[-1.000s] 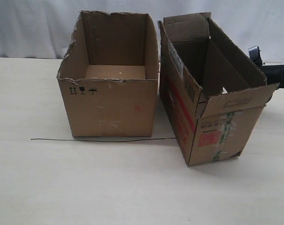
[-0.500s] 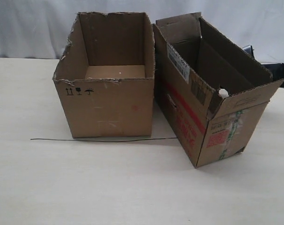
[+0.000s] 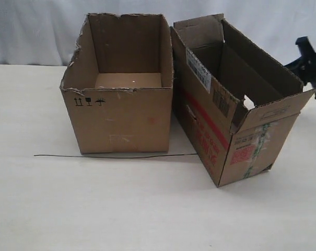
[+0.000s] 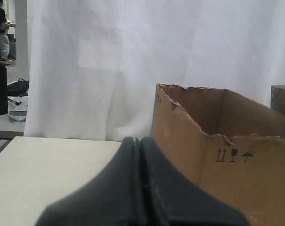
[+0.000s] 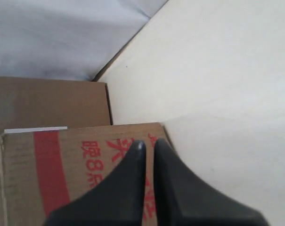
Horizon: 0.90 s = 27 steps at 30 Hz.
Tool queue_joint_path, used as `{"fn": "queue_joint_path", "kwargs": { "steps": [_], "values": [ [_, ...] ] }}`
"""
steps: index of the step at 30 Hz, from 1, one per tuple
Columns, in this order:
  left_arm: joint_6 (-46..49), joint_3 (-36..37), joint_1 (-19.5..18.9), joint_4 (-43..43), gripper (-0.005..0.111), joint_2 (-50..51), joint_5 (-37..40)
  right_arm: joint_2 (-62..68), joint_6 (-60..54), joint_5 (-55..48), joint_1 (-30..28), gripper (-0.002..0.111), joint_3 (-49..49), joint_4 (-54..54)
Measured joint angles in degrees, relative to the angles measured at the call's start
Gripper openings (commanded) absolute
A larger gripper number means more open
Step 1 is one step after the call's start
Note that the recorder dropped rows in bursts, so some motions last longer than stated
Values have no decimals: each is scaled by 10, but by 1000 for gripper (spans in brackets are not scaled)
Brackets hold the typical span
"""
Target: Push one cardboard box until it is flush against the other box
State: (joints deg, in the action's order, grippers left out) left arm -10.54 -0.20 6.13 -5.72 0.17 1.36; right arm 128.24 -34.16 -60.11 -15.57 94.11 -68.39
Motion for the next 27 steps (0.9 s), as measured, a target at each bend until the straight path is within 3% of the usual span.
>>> {"fn": "queue_joint_path", "kwargs": {
  "steps": [7, 15, 27],
  "values": [
    [0, 0, 0, 0, 0, 0, 0, -118, -12, -5, -61, 5, -151, 14],
    [0, 0, 0, 0, 0, 0, 0, -174, -102, 4, -64, 5, -345, -33],
    [0, 0, 0, 0, 0, 0, 0, -178, -143, -33, -54, 5, -397, -84]
  ]
}}
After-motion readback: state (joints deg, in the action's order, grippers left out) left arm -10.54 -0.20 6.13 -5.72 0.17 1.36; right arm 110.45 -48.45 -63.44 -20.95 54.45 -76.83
